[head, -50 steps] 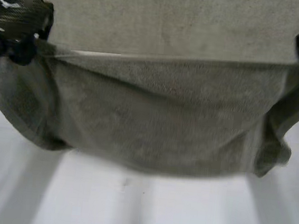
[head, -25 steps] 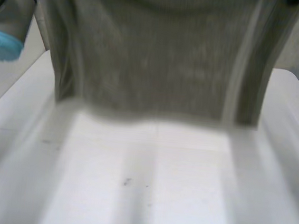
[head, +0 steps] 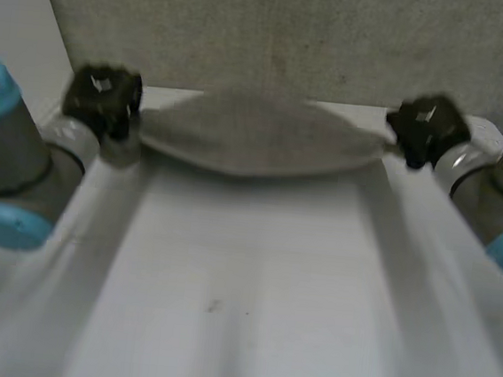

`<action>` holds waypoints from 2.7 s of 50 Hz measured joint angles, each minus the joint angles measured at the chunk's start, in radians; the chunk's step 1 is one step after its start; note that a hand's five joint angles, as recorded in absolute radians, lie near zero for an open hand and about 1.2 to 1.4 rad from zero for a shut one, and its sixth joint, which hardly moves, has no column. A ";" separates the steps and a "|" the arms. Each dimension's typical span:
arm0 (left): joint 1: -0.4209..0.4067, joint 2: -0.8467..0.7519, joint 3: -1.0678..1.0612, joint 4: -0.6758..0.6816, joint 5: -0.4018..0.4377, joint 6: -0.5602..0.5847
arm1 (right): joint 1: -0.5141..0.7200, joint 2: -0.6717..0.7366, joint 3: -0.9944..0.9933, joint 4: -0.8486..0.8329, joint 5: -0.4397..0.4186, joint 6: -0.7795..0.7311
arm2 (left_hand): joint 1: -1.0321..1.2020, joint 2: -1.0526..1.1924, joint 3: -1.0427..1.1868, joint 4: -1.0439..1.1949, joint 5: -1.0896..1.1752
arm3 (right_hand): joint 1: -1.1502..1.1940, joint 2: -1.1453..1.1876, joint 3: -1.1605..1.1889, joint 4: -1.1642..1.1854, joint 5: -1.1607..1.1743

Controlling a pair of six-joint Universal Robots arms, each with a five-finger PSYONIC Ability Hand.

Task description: Fold the towel.

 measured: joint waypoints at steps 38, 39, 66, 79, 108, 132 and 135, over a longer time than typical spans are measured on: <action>0.002 0.186 -0.515 -0.025 0.018 0.378 | -0.097 -0.282 0.525 0.198 0.009 -0.218 | -0.001 0.000 0.000 0.000 0.000 | 0.000 0.000 0.000 0.000 0.000; 0.002 0.213 -0.528 -0.051 0.017 0.402 | -0.103 -0.305 0.541 0.229 0.008 -0.238 | -0.001 0.000 0.000 0.000 0.000 | 0.000 0.000 0.000 0.000 0.000; -0.010 0.207 -0.378 -0.235 0.034 0.491 | -0.154 -0.242 0.435 0.291 -0.039 -0.337 | -0.001 0.000 0.000 0.000 0.000 | 0.000 0.000 0.000 0.000 0.008; -0.030 -0.215 0.067 -0.190 0.030 0.493 | -0.078 0.112 0.038 0.151 0.017 -0.225 | -0.001 0.000 0.000 0.000 0.000 | 0.000 0.000 0.000 0.000 0.019; -0.037 -0.590 0.598 -0.198 0.011 0.496 | -0.014 0.501 -0.474 0.105 0.136 -0.223 | -0.338 -0.373 -0.368 -0.350 -0.330 | -0.393 -0.403 -0.371 -0.377 -0.387; -0.051 -0.225 0.293 -0.173 -0.051 0.297 | 0.000 0.092 -0.215 0.098 0.155 0.078 | -1.023 -1.052 -1.052 -1.053 -1.001 | -1.099 -1.083 -1.091 -1.083 -1.107; -0.048 -0.147 0.188 -0.147 -0.049 0.259 | -0.003 0.039 -0.129 0.102 0.155 0.082 | -1.023 -1.053 -1.053 -1.053 -1.001 | -1.099 -1.083 -1.091 -1.083 -1.107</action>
